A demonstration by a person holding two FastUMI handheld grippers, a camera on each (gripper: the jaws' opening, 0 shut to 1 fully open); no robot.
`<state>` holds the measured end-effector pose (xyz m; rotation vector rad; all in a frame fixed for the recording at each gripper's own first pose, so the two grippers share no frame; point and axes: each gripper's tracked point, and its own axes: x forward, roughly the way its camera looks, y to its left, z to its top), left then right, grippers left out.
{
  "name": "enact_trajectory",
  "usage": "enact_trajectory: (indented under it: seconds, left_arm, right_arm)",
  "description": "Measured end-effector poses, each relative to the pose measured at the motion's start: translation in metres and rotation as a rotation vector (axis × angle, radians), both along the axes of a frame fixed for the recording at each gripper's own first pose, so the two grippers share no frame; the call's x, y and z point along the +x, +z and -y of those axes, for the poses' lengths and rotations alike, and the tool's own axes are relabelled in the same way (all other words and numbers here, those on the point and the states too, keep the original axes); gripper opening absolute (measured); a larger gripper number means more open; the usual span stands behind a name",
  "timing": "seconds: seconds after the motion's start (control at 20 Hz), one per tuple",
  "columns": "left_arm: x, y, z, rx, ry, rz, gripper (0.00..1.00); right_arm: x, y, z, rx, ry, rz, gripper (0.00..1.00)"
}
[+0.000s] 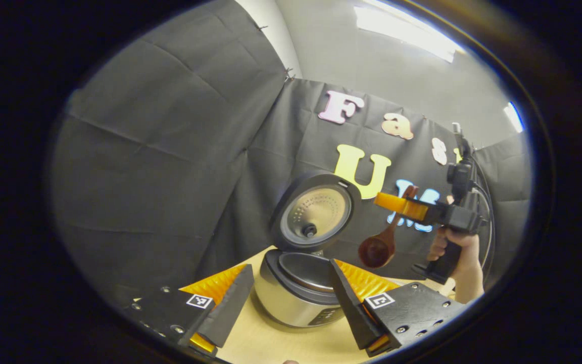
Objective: Close the left gripper, press the button to open the rice cooker; take a wooden spoon from the chopstick holder with the right hand, scoop a spoonful of rice and pour it into the rice cooker, then put the wooden spoon back into the chopstick holder.
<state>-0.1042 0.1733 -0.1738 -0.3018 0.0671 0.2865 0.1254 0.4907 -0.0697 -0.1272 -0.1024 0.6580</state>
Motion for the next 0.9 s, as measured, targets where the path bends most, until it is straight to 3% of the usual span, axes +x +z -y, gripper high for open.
enact_trajectory:
  seconds: [0.2,0.4,0.45,0.5,0.55,0.6,0.85,0.9]
  left_arm:
    - [0.014,0.008,0.03,0.008,-0.05,0.014,0.93]
    - [0.035,0.004,0.059,0.031,-0.093,0.016,0.93]
    - [0.041,0.0,0.067,0.038,-0.104,0.006,0.96]
    - [0.049,-0.005,0.076,0.048,-0.116,-0.001,0.9]
    - [0.054,-0.008,0.085,0.057,-0.126,-0.008,0.93]
    - [0.06,-0.011,0.094,0.062,-0.138,-0.012,0.96]
    - [0.081,-0.014,0.145,0.031,-0.222,-0.004,0.96]
    - [0.083,-0.014,0.153,0.033,-0.233,-0.004,0.94]
  right_arm:
    - [-0.017,0.039,0.059,0.065,-0.05,0.026,0.23]
    - [-0.018,0.04,0.135,0.097,-0.152,0.013,0.2]
    - [-0.017,0.039,0.154,0.101,-0.184,0.009,0.26]
    - [-0.017,0.04,0.178,0.102,-0.222,0.01,0.23]
    - [-0.017,0.04,0.202,0.105,-0.265,0.011,0.2]
    - [-0.016,0.042,0.228,0.12,-0.312,0.015,0.23]
    - [-0.019,0.037,0.33,0.167,-0.468,-0.025,0.2]
    - [-0.02,0.036,0.35,0.168,-0.497,-0.024,0.23]
